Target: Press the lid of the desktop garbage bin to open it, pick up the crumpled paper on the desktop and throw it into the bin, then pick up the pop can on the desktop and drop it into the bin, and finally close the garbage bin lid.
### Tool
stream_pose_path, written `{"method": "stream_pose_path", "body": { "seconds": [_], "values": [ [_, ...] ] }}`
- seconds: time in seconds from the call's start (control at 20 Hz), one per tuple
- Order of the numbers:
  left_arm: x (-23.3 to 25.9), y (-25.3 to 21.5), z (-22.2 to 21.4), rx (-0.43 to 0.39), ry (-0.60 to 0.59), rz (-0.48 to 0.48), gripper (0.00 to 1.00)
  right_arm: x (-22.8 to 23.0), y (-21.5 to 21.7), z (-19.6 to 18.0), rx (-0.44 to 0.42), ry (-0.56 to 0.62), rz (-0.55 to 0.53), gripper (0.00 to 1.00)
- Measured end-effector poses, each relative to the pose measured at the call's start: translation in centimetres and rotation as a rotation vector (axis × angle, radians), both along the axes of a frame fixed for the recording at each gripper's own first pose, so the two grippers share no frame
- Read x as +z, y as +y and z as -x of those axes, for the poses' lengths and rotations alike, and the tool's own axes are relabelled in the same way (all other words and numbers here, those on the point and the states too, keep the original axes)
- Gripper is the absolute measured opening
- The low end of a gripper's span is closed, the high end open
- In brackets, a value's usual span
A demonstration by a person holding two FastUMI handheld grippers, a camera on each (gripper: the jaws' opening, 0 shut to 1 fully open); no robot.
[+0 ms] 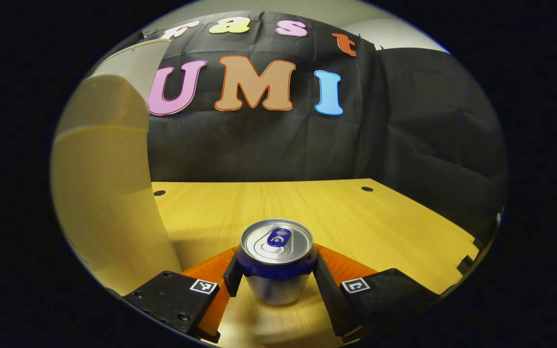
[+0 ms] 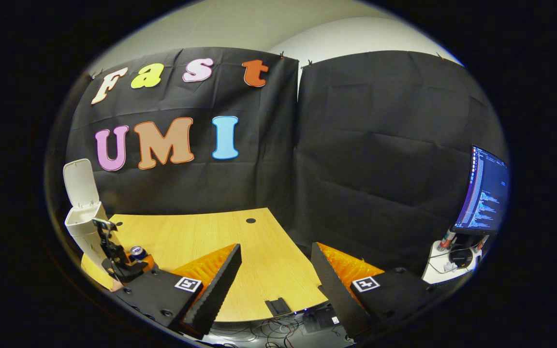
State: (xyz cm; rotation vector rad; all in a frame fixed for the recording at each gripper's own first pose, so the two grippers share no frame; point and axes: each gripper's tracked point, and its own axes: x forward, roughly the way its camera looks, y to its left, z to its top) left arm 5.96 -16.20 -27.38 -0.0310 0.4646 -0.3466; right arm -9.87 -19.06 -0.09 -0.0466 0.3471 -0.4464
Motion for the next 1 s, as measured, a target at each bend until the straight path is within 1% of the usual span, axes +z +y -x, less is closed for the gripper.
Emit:
{"method": "stream_pose_path", "body": {
  "seconds": [0.1,0.15,0.25,0.35,0.45,0.55,0.6,0.75,0.9,1.0],
  "values": [
    [4.0,-0.3,-0.2,-0.003,-0.025,0.036,0.78,-1.0,-0.3,-0.1,0.008,-0.005,-0.037,0.97],
    [6.3,-0.5,-0.4,-0.016,-0.038,0.051,0.78,-1.4,-0.4,-0.2,0.016,-0.013,-0.056,0.97],
    [11.5,-1.0,-1.2,-0.046,-0.101,0.061,0.78,-2.2,-1.6,-0.7,0.017,-0.032,-0.082,0.97],
    [16.7,-0.7,-2.4,-0.063,-0.160,0.056,0.77,-2.8,-2.1,-1.7,0.034,-0.054,-0.135,0.98],
    [20.5,0.3,-3.4,-0.063,-0.188,0.080,0.77,-3.8,-2.4,-3.2,0.050,-0.074,-0.203,0.97],
    [23.5,2.6,-4.5,-0.014,-0.217,0.101,0.77,-4.6,-2.6,-4.5,0.066,-0.099,-0.262,0.96],
    [24.3,4.3,-5.1,0.023,-0.230,0.087,0.77,-4.9,-2.8,-5.1,0.073,-0.110,-0.280,0.96],
    [25.7,10.5,-6.7,0.141,-0.272,-0.017,0.77,-6.0,-3.4,-6.4,0.083,-0.116,-0.305,0.96],
    [25.0,16.4,-7.6,0.238,-0.271,-0.103,0.77,-6.4,-3.7,-7.3,0.094,-0.121,-0.308,0.96],
    [23.5,19.2,-8.0,0.294,-0.232,-0.120,0.78,-6.8,-4.0,-7.5,0.094,-0.108,-0.292,0.96]
  ]
}}
